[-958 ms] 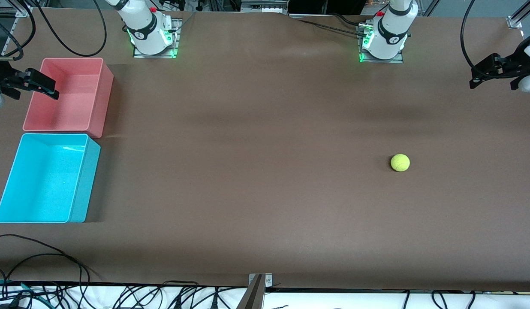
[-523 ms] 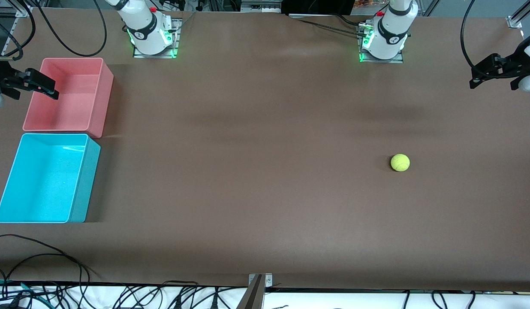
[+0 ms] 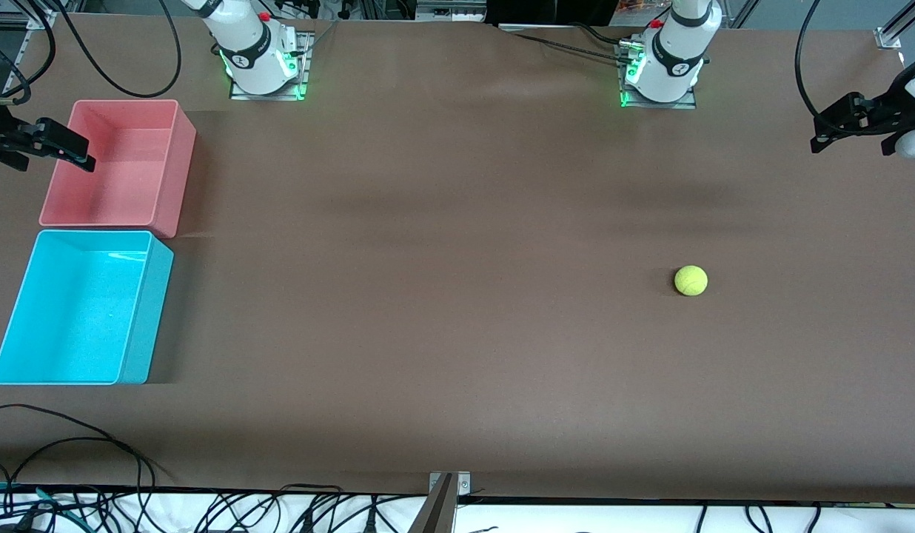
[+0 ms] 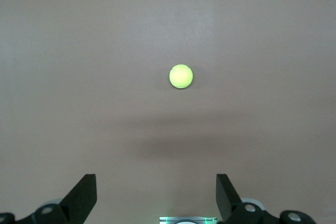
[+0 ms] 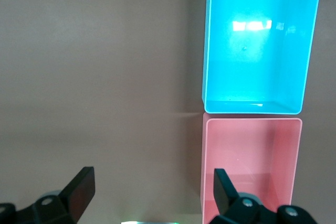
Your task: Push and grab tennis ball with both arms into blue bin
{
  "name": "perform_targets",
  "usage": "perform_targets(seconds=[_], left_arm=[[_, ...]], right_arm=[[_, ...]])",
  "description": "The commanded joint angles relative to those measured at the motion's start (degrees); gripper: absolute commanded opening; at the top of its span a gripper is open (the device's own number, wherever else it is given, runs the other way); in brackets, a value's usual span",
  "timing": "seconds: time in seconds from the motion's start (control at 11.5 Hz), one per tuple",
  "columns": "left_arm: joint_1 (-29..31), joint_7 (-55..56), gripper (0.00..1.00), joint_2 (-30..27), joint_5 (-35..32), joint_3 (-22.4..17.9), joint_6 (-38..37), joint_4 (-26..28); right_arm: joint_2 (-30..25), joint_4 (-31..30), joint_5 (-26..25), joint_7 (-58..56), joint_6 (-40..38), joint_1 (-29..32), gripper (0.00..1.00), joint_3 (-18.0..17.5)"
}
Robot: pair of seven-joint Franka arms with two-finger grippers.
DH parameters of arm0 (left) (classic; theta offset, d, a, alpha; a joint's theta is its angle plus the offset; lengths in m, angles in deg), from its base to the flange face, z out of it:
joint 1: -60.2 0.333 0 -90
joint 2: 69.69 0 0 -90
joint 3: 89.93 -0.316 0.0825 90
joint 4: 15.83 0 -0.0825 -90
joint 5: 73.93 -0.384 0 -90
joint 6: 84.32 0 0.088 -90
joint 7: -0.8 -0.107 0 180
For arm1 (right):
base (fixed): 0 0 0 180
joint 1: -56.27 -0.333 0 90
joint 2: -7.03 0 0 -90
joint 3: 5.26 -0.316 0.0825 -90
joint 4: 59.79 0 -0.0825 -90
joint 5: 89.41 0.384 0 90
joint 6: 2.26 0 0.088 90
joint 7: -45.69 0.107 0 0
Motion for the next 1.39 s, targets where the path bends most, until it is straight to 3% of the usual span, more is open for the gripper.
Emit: perform_targets(seconds=[0.0, 1.31], left_arm=[[0.3, 0.1, 1.0, 0.9, -0.2, 0.2, -0.6, -1.8], [0.7, 0.2, 1.0, 0.9, -0.3, 0.2, -0.6, -1.7]], right_arm=[[0.5, 1.5, 0.7, 0.3, -0.6, 0.3, 1.0, -0.1], [0.5, 1.5, 1.5, 0.3, -0.5, 0.3, 1.0, 0.1]])
